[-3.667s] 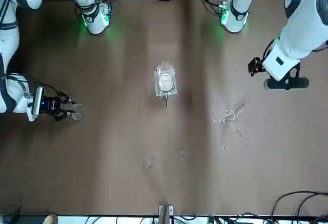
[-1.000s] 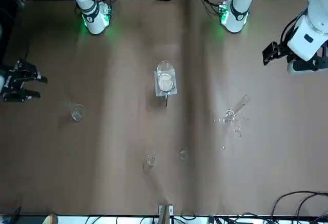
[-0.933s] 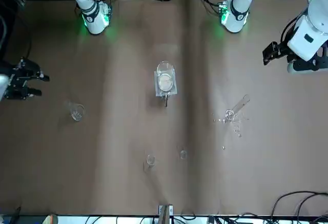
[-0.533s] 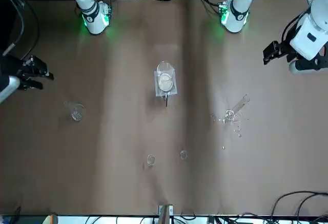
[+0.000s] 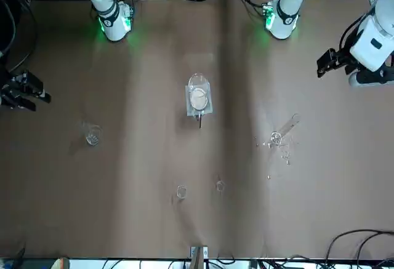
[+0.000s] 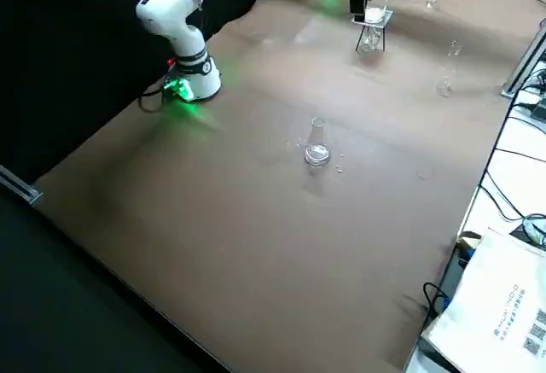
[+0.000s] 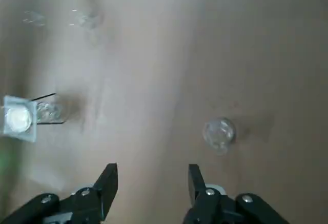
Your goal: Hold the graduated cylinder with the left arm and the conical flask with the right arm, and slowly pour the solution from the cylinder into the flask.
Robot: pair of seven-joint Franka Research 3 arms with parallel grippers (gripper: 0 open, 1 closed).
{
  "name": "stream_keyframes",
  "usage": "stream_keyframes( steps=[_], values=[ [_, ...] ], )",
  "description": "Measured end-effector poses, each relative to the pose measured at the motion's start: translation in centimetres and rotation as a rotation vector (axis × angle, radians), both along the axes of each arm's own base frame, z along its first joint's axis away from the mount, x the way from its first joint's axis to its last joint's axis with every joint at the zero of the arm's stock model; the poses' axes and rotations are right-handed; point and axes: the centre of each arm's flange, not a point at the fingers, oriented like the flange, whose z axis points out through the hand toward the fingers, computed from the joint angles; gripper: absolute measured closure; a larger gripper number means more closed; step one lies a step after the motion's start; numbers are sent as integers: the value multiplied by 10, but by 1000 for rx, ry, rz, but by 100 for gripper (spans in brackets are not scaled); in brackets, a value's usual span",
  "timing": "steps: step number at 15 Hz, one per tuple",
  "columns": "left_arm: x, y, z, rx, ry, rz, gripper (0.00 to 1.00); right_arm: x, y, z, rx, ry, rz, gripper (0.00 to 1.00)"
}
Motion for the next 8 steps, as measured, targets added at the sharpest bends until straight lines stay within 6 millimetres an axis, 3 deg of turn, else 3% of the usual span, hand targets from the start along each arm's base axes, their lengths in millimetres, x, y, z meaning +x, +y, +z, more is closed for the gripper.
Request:
stream_keyframes(
  steps=[2, 4, 5, 8],
  values=[
    [0, 2, 0, 0, 0, 4, 0, -3, -4, -2, -55, 54, -150, 34],
    [0, 4, 0, 0, 2, 8, 0, -8, -1, 0, -81, 93, -245, 19],
    [0, 6, 0, 0, 3, 10, 0, -11, 3, 2, -97, 88, -242, 2],
    [-1, 6, -1, 2, 14, 11, 0, -23, 9, -5, -109, 45, -163, 0]
  ],
)
